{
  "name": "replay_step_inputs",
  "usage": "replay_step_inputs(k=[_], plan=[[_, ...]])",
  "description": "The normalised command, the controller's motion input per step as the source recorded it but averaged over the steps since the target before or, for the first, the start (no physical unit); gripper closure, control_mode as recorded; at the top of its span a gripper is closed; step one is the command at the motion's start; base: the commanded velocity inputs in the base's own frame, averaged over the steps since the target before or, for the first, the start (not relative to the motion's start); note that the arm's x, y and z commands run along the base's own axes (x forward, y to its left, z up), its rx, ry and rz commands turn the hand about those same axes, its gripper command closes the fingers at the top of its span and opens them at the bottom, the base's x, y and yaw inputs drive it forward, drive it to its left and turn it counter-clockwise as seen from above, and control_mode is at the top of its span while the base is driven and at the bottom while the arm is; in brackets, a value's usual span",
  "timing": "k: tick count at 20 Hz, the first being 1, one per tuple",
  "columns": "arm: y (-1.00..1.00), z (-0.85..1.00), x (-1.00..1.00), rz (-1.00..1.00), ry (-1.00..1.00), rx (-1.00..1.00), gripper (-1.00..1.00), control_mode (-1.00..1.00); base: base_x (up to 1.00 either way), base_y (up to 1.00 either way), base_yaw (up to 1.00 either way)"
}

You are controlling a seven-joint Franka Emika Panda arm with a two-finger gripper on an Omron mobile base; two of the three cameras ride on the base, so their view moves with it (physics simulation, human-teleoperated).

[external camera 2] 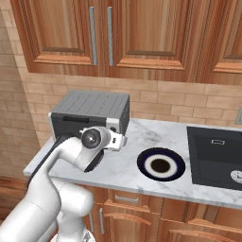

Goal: Pick up the bagel from the plate, place it on the toaster oven rack, close the door, and set the timer.

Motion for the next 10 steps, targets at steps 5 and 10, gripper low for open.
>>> replay_step_inputs(k=[5,10], plan=[[0.03,-0.34,0.2,0.0,0.0,0.0,-1.0,-1.0,0.0,0.0,0.0],[0.0,-0.41,0.0,0.0,0.0,0.0,-1.0,-1.0,0.0,0.0,0.0]])
